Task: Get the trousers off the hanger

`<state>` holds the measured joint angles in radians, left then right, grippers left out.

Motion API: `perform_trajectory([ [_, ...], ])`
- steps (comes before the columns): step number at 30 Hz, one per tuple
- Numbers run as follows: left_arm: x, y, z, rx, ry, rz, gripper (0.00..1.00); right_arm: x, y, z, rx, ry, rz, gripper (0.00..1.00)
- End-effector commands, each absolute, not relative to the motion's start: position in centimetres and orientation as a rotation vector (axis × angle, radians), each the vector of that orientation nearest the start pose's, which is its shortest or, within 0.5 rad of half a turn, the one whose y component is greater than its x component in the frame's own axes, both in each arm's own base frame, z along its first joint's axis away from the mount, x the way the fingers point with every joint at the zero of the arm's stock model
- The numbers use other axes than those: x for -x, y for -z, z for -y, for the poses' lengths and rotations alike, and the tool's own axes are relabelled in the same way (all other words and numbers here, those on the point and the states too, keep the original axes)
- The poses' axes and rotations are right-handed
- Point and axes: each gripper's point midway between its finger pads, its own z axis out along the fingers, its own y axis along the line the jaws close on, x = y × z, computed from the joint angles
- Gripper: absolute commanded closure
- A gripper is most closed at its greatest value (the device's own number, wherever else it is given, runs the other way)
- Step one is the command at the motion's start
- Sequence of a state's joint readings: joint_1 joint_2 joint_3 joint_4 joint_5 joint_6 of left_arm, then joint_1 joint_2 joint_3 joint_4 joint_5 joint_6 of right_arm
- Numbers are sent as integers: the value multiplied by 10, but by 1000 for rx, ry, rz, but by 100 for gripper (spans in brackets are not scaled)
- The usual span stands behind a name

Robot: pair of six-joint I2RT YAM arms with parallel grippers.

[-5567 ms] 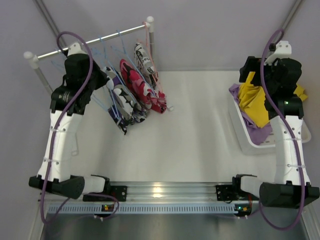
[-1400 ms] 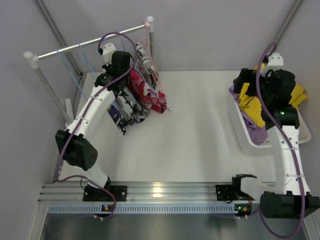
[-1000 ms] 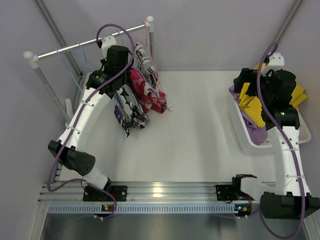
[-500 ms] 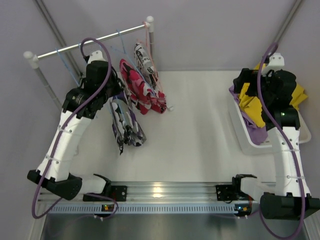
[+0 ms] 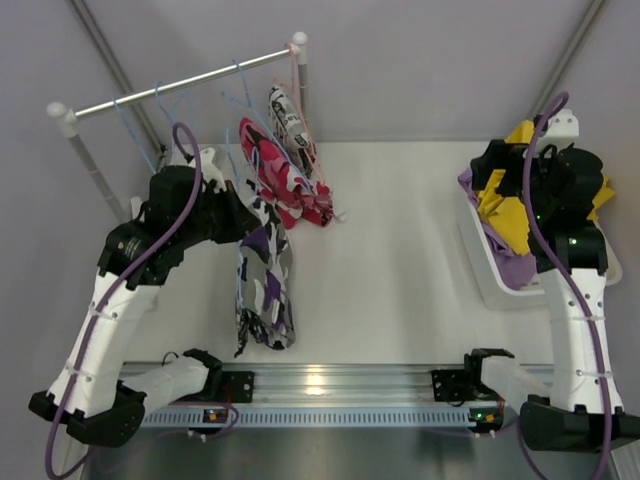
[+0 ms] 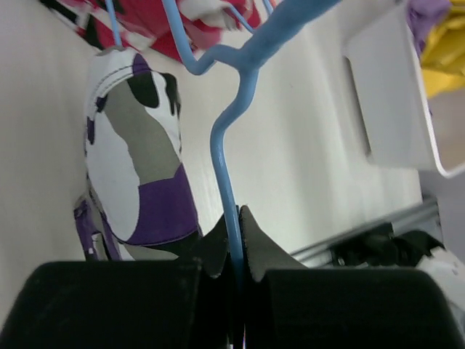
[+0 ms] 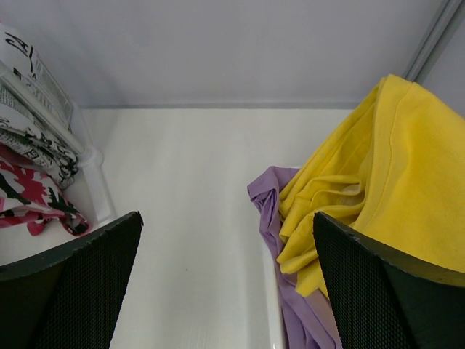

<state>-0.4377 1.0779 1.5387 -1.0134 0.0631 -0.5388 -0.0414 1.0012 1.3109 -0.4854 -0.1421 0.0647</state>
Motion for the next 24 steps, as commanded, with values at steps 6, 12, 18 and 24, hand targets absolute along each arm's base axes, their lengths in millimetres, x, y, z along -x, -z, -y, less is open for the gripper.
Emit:
perform_trajectory([
  [6,-174,-352,204,-355,1102,-2189,100,-309,-410,-14,-2,-130,-1684,1],
  [12,-132,-329,218,-640,1178,-2299,100,-309,-404,-13,-13,-130,-1691,1],
  [18,-105,-323,232,-765,1308,-2302,100,-313,-399,-14,-13,-136,-1701,1],
  [24,-114,-329,267,-869,1280,-2284,100,-317,-395,-16,-4,-147,-1712,1],
])
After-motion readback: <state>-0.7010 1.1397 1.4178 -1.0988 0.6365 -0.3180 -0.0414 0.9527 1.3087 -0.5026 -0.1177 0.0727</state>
